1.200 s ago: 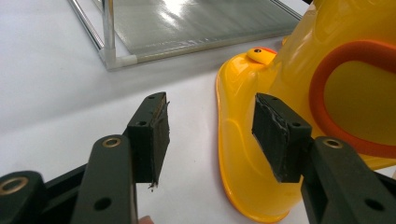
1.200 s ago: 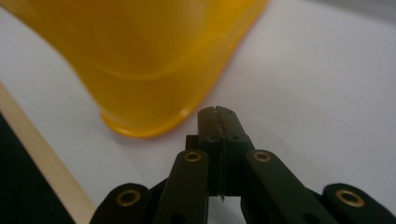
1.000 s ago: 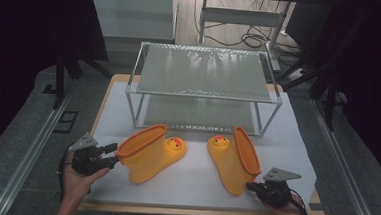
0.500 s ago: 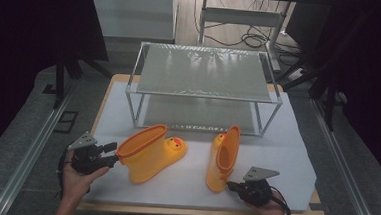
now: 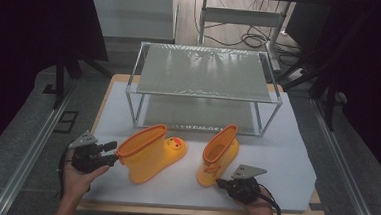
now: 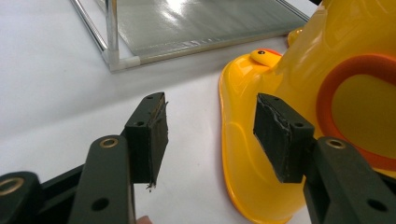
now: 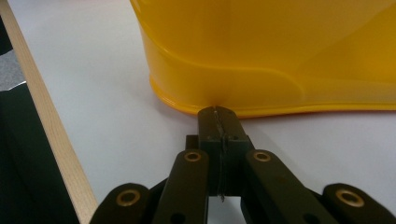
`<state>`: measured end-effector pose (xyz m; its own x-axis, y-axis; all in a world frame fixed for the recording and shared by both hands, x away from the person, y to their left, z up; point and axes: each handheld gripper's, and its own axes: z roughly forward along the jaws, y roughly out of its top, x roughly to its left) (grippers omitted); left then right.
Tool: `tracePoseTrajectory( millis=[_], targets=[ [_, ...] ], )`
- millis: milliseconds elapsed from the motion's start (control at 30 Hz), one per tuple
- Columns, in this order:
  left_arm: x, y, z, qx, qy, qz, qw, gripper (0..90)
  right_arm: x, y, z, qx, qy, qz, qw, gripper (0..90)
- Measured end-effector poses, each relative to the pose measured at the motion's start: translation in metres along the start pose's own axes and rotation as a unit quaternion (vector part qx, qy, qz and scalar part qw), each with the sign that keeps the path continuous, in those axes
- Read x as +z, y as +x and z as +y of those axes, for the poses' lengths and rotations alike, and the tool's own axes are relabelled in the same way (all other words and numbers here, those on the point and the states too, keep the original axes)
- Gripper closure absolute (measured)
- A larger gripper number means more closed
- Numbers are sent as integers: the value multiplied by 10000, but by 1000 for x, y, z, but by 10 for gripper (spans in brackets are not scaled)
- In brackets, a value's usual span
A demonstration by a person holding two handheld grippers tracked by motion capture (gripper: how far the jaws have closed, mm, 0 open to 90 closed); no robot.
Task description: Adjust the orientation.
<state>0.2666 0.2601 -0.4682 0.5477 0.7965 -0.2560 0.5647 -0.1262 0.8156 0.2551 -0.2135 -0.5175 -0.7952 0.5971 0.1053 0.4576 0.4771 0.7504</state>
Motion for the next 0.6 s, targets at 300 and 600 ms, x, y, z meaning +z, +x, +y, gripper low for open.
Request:
tracePoseTrajectory(
  millis=[300, 600],
  targets=[
    [1, 1, 0, -13, 7, 17, 10000, 449, 7, 3, 3, -53, -86, -16, 9999, 895],
    [-1, 2, 2, -3, 12, 3, 10000, 448, -6, 0, 3, -1, -292, -127, 9995, 890]
  ],
)
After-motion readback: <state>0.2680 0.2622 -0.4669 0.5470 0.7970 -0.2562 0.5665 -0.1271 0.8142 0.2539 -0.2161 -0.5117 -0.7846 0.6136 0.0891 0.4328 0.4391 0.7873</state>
